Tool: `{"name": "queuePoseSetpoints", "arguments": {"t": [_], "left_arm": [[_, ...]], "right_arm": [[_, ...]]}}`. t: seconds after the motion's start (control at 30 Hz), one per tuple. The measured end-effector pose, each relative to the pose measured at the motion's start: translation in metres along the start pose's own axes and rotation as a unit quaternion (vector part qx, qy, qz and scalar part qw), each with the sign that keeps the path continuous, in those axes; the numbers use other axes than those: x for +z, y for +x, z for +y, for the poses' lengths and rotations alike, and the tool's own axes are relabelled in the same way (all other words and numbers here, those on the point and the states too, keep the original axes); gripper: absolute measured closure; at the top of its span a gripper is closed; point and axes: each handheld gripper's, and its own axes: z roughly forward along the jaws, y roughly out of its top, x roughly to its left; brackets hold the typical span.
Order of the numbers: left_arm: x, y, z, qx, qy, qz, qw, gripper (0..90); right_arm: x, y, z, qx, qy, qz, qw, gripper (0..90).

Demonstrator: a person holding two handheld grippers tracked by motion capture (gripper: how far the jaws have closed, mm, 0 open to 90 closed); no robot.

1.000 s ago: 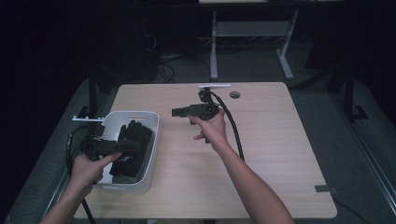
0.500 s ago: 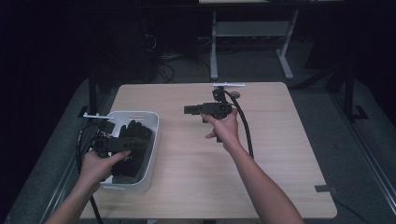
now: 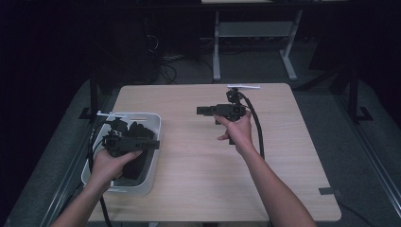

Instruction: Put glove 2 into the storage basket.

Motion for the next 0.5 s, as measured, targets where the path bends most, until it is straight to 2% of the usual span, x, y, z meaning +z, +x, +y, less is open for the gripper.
{"name": "queuePoseSetpoints", "arguments": {"t": [0.23, 0.33, 0.37, 0.5], "left_arm": [[0.012, -0.007, 0.004, 0.007, 0.008, -0.008, 0.9999, 30.9], [0.015, -0.010, 0.005, 0.013, 0.005, -0.011, 0.9998, 30.6], [0.017, -0.011, 0.005, 0.008, 0.004, -0.012, 0.9999, 30.5], [0.021, -0.015, 0.006, 0.012, 0.006, -0.016, 0.9998, 29.8]], "right_arm": [[-0.014, -0.007, -0.001, 0.012, -0.006, -0.003, 0.9999, 47.5], [-0.019, -0.010, -0.001, 0.012, -0.010, -0.006, 0.9999, 47.2], [-0.021, -0.012, -0.002, 0.012, -0.009, -0.009, 0.9998, 47.0], [-0.027, -0.017, -0.003, 0.010, -0.006, -0.014, 0.9998, 46.7]]}}
